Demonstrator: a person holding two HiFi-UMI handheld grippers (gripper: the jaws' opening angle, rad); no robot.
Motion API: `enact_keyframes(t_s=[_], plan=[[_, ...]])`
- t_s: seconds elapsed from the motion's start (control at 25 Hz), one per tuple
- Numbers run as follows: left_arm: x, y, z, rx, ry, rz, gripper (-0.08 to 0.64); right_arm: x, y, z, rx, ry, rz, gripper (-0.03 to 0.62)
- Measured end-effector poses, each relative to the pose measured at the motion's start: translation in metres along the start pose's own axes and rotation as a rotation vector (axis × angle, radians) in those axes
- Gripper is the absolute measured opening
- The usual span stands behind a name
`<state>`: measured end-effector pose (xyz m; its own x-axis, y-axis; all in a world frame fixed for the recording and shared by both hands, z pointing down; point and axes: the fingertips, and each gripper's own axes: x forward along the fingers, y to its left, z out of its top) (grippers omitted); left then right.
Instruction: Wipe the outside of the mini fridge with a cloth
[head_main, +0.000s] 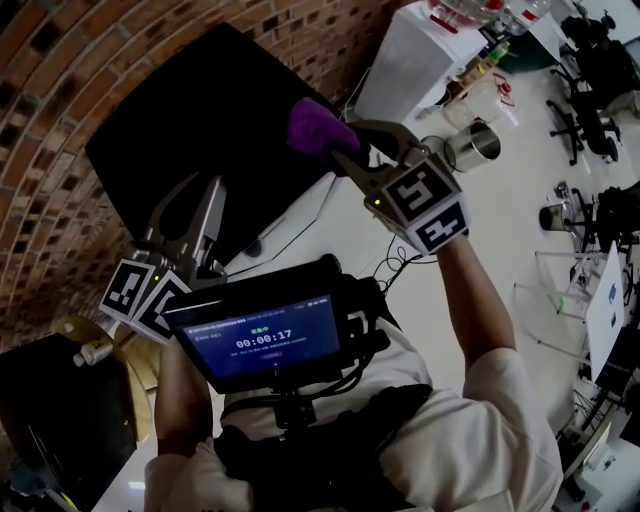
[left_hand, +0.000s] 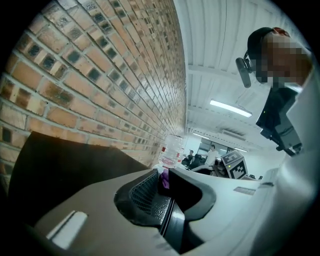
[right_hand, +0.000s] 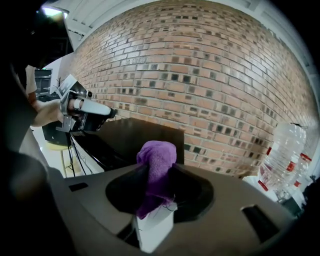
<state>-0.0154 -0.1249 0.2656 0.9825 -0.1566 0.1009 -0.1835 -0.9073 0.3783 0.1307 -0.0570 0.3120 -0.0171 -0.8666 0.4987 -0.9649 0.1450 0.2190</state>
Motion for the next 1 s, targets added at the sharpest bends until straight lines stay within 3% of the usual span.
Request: enact_keyframes(t_s=[0.08, 0.24, 0.52, 0.76, 1.0], plan=[[0.001, -0.002, 0.0, 0.0, -0.005, -0.013, 0.054, -0.001, 0.0, 0.003, 0.024, -0.001, 0.012, 0.184], [0.003, -0.006, -0.001, -0.008, -0.011, -0.016, 0.054, 0.004, 0.003, 0.002, 0.009, 0.029, 0.03, 0.192], [0.007, -0.011, 0.0, 0.034, -0.014, 0.062, 0.054, 0.005, 0.001, 0.0, 0.016, 0.014, 0.11, 0.137], [0.044, -0.017, 0.0, 0.038, -0.022, 0.133, 0.054, -0.006, -0.009, -0.002, 0.021, -0.037, 0.223, 0.121], [0.086, -0.018, -0.003, 0.04, 0.007, 0.197, 0.054, -0.01, -0.043, -0.001, 0.093, -0.114, 0.304, 0.115]])
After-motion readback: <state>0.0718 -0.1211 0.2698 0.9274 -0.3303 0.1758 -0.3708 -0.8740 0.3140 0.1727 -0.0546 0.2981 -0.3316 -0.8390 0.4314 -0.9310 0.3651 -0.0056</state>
